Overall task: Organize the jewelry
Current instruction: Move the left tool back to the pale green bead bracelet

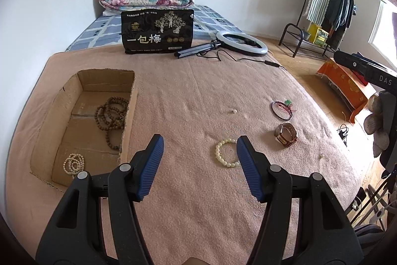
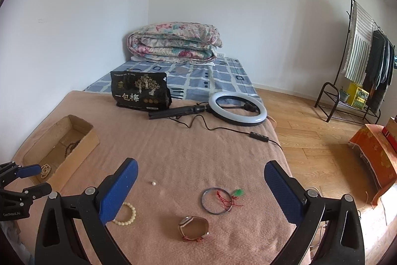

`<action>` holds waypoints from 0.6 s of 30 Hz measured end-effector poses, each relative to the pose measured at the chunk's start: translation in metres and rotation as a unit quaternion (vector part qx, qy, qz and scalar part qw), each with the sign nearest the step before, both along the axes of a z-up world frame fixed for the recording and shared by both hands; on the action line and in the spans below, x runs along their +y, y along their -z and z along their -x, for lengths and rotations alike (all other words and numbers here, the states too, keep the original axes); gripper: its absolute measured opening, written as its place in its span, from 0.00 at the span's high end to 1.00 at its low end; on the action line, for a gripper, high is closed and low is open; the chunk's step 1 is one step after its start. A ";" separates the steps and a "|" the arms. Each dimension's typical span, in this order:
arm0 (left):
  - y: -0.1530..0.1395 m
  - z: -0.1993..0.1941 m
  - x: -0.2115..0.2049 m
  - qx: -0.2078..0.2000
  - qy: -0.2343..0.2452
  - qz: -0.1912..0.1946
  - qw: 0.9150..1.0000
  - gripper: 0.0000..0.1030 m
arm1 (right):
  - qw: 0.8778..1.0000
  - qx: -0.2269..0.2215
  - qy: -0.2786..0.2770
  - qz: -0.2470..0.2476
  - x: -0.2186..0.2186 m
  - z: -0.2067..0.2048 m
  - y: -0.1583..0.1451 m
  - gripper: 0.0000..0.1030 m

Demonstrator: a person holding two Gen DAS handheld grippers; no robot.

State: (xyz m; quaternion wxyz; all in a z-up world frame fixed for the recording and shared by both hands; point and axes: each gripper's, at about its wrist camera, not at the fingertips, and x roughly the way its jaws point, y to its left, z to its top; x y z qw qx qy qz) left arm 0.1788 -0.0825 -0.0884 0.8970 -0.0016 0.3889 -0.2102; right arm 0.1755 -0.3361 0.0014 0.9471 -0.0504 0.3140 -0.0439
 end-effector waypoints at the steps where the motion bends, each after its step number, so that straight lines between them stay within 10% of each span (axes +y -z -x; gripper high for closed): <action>1: 0.003 -0.002 -0.003 0.005 0.002 0.002 1.000 0.39 | 1.000 0.000 0.002 -0.001 -0.007 0.002 0.001 0.00; 18: 0.072 -0.031 -0.057 0.084 0.033 -0.021 0.996 0.46 | 0.994 0.089 0.014 -0.056 -0.070 0.010 0.066 0.01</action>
